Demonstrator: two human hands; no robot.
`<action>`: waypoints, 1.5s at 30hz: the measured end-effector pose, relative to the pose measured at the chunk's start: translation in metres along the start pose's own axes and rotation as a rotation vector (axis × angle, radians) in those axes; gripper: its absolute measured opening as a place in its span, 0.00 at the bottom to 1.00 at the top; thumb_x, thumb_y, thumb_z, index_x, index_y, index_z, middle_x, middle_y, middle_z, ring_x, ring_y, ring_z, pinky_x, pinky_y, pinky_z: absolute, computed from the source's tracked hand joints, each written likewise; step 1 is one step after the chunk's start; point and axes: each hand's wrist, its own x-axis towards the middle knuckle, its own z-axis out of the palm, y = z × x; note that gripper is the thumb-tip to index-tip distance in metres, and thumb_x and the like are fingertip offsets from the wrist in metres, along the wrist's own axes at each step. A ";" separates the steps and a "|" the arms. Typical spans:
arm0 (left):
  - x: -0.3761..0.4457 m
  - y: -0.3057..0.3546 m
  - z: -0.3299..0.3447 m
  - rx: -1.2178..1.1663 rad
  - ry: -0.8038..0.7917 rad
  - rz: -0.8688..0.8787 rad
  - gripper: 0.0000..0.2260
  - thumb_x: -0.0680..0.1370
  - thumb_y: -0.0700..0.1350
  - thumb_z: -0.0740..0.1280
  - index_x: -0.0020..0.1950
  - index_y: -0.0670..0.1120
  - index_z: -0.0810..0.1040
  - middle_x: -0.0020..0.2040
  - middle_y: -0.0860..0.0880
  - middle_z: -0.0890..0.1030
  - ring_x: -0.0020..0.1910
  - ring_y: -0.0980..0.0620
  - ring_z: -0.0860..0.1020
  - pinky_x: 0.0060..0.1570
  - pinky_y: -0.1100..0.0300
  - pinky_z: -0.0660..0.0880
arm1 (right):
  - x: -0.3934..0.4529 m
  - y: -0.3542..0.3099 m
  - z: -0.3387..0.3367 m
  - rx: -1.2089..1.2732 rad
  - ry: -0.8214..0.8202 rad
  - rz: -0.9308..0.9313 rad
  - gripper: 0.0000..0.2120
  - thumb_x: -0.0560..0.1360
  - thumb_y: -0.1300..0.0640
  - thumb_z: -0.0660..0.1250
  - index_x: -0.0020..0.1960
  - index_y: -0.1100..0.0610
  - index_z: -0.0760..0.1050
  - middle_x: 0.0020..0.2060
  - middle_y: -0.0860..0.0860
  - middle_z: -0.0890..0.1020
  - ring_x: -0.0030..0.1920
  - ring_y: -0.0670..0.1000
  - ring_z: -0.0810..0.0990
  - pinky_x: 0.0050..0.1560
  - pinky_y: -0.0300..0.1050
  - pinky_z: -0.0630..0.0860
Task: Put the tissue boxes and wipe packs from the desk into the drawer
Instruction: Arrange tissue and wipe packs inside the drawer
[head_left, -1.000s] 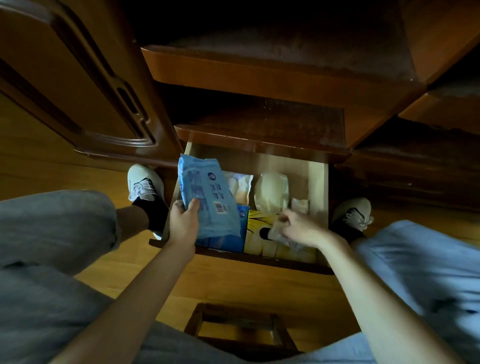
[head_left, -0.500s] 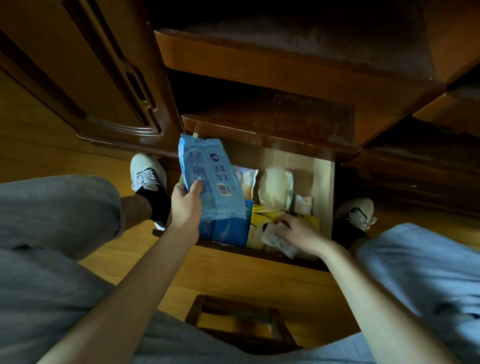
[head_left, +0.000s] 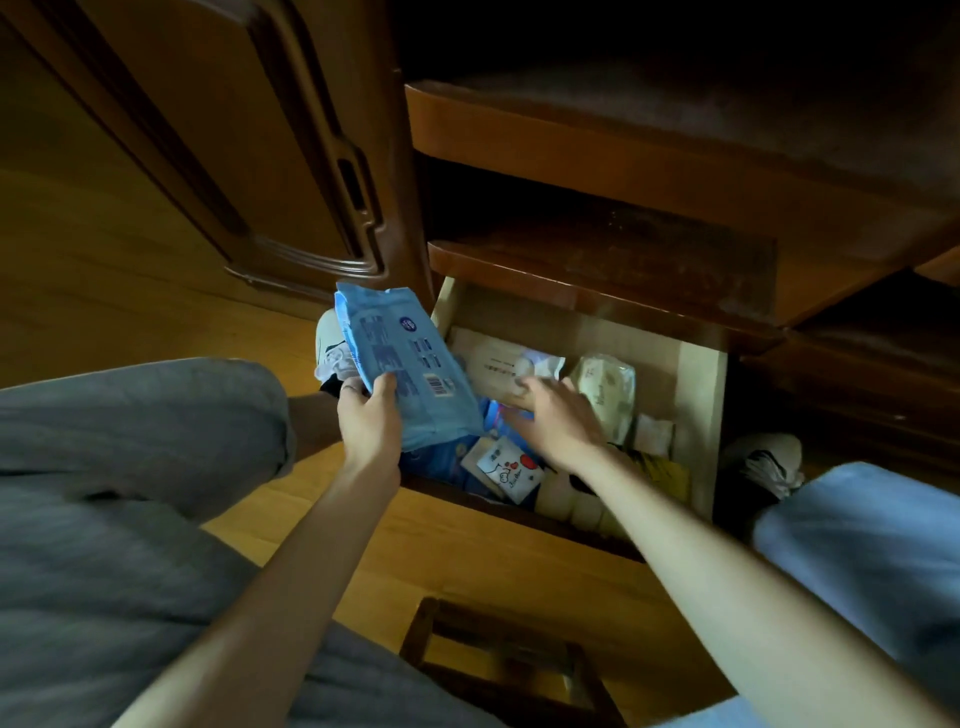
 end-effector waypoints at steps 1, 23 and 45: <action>0.000 0.000 0.001 -0.004 -0.011 0.007 0.11 0.81 0.46 0.64 0.62 0.45 0.75 0.52 0.49 0.82 0.49 0.51 0.82 0.39 0.55 0.79 | 0.015 0.003 -0.005 -0.013 0.020 0.031 0.28 0.78 0.40 0.64 0.74 0.50 0.69 0.69 0.51 0.76 0.69 0.56 0.71 0.65 0.54 0.71; 0.002 0.004 0.007 -0.186 0.121 0.090 0.05 0.72 0.44 0.64 0.46 0.47 0.78 0.48 0.49 0.85 0.46 0.51 0.85 0.37 0.59 0.78 | 0.057 0.034 -0.055 0.120 0.025 0.134 0.12 0.77 0.44 0.72 0.49 0.51 0.74 0.41 0.50 0.81 0.39 0.53 0.81 0.35 0.46 0.74; -0.059 -0.011 0.054 -0.375 -0.830 -0.091 0.20 0.80 0.39 0.60 0.71 0.42 0.75 0.68 0.38 0.78 0.67 0.37 0.77 0.60 0.45 0.77 | -0.063 0.020 -0.079 0.816 0.020 0.081 0.44 0.69 0.31 0.73 0.79 0.45 0.64 0.63 0.32 0.69 0.58 0.31 0.71 0.54 0.33 0.70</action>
